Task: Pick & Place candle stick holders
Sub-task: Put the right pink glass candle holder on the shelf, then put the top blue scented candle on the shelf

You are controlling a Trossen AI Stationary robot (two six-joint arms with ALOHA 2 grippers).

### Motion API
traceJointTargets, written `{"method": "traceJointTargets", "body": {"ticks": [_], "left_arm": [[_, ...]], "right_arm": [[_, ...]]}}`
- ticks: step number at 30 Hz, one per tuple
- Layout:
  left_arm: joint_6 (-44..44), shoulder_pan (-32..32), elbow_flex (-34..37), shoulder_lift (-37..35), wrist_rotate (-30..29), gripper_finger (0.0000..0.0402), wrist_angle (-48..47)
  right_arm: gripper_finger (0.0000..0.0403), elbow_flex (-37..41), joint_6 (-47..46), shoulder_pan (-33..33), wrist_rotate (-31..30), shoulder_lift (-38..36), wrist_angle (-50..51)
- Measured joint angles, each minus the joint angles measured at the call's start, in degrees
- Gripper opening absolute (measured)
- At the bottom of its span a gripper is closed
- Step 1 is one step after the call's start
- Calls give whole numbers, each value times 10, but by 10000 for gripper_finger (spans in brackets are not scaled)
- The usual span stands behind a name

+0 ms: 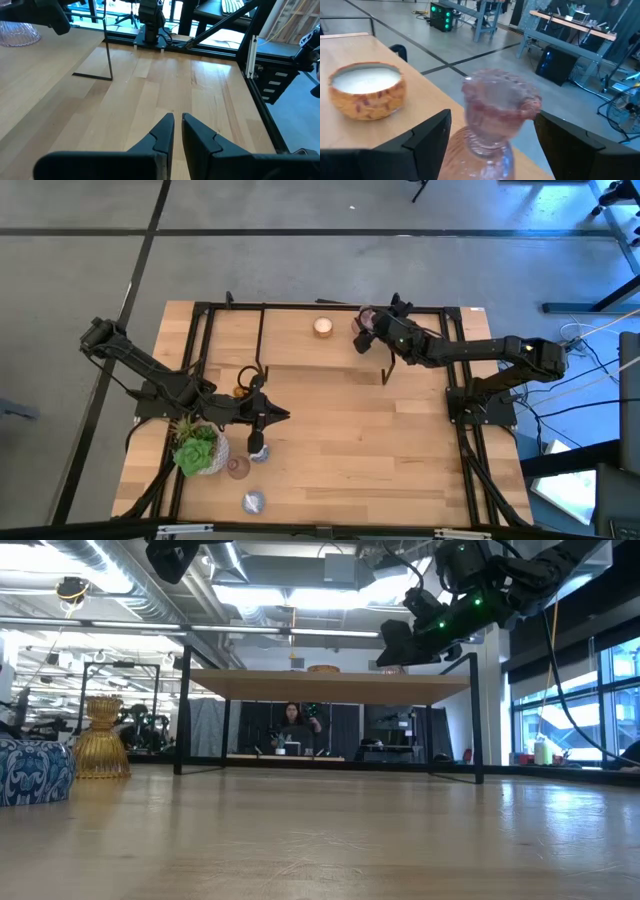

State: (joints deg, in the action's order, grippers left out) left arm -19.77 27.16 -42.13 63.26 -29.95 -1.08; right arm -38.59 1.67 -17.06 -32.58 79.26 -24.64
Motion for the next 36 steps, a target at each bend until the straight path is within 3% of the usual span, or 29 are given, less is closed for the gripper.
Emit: {"method": "traceJointTargets", "body": {"ticks": [23, 36], "left_arm": [[0, 0, 0, 0, 0, 31, 0], [0, 0, 0, 0, 0, 31, 0]], "right_arm": [[289, 0, 7, 74, -111, 0, 5], [289, 0, -4, 86, -113, 0, 23]]}}
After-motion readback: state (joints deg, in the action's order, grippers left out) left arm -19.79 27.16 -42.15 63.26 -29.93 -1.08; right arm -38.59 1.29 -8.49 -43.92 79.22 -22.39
